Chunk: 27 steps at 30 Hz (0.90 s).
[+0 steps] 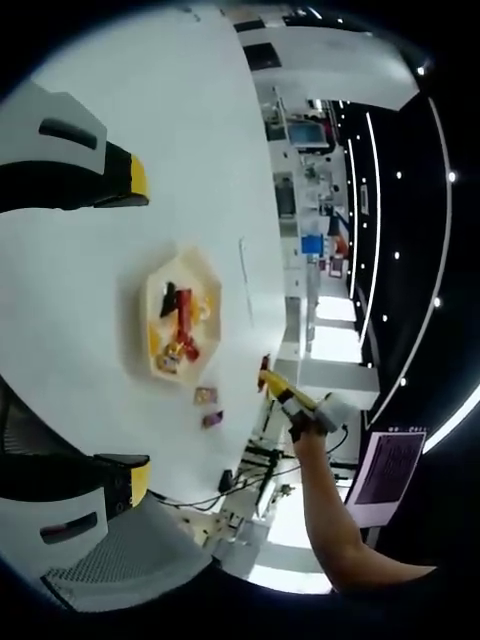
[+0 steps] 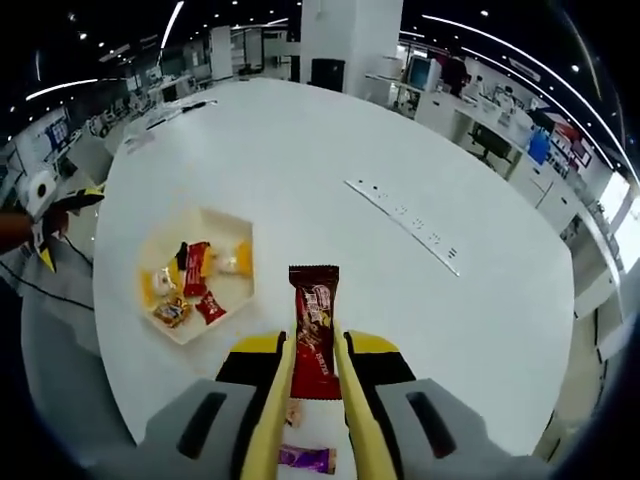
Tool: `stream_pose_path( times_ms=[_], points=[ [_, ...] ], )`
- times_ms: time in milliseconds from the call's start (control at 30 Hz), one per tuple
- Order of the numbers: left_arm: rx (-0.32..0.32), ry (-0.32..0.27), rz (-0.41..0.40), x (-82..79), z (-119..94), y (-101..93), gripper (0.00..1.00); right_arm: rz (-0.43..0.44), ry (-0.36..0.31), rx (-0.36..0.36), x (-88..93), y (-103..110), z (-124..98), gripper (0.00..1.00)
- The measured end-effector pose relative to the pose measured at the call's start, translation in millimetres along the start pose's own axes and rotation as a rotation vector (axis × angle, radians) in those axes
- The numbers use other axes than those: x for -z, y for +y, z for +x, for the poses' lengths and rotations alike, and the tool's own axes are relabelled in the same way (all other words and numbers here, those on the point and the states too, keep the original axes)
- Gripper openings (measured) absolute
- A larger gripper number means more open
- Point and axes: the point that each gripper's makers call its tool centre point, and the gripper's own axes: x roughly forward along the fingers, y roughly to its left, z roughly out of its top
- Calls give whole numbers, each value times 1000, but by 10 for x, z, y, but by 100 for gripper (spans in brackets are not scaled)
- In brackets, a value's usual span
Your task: Place the target food into the container with the food tongs after gripping and lifting it, then release it inside without dropping or visibly crushing the food.
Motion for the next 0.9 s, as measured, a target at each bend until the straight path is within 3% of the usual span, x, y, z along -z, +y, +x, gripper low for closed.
stream_pose_path(
  times_ms=[900],
  points=[
    [-2, -8, 9, -16, -13, 4, 99, -98, -49, -88, -674, 686, 342, 22]
  ],
)
